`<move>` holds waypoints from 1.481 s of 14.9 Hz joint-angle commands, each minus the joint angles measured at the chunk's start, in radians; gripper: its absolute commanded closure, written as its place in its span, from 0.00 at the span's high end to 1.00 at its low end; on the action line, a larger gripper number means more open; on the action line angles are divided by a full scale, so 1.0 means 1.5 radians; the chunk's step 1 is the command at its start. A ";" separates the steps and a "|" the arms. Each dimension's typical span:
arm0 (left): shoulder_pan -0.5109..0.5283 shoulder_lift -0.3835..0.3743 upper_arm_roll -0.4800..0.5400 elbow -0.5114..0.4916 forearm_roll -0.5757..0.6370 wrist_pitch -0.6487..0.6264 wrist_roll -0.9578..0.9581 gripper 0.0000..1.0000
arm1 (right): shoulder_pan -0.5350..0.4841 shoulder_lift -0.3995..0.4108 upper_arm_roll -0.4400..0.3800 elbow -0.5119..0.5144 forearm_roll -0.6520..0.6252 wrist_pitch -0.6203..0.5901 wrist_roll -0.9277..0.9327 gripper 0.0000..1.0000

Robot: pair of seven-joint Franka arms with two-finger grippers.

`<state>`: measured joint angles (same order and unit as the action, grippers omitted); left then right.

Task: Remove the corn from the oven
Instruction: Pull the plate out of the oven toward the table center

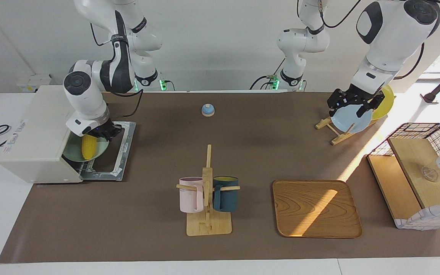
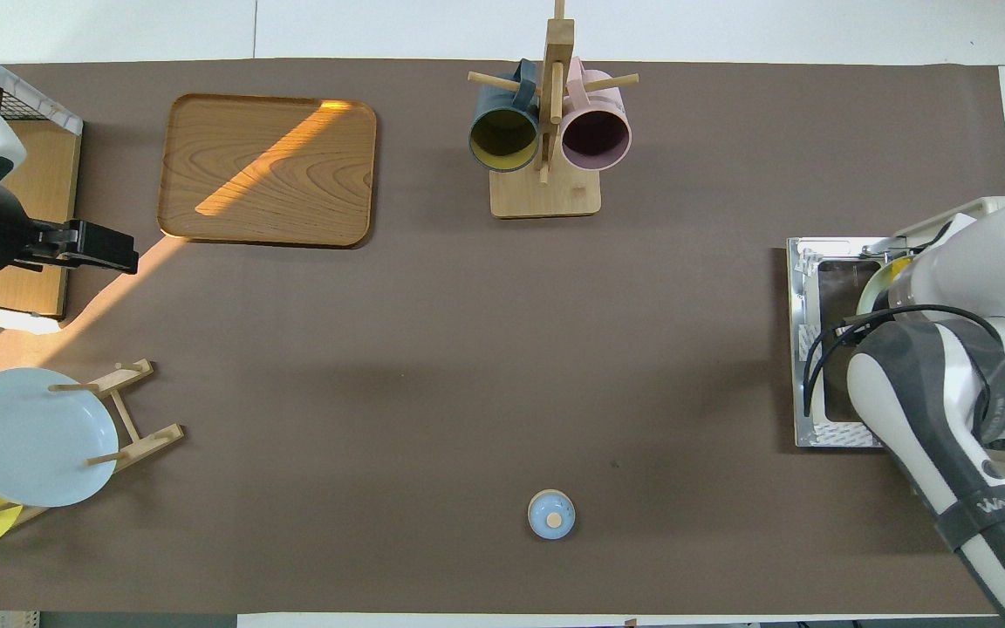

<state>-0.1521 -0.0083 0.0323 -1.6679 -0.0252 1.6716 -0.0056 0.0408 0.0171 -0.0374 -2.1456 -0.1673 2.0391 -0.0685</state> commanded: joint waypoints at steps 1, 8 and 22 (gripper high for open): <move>0.002 -0.011 -0.002 -0.009 0.013 0.002 0.007 1.00 | 0.098 0.031 0.007 0.084 -0.010 -0.064 0.106 0.00; 0.002 -0.011 -0.002 -0.009 0.013 0.002 0.007 1.00 | 0.332 0.186 0.010 0.282 0.003 -0.126 0.424 0.00; -0.006 -0.011 -0.002 -0.010 0.013 0.006 0.002 1.00 | 0.333 0.253 0.002 0.337 0.090 -0.075 0.446 0.26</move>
<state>-0.1522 -0.0083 0.0309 -1.6679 -0.0252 1.6716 -0.0056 0.6117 0.4089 -0.0378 -1.6390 0.0092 1.9784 0.7202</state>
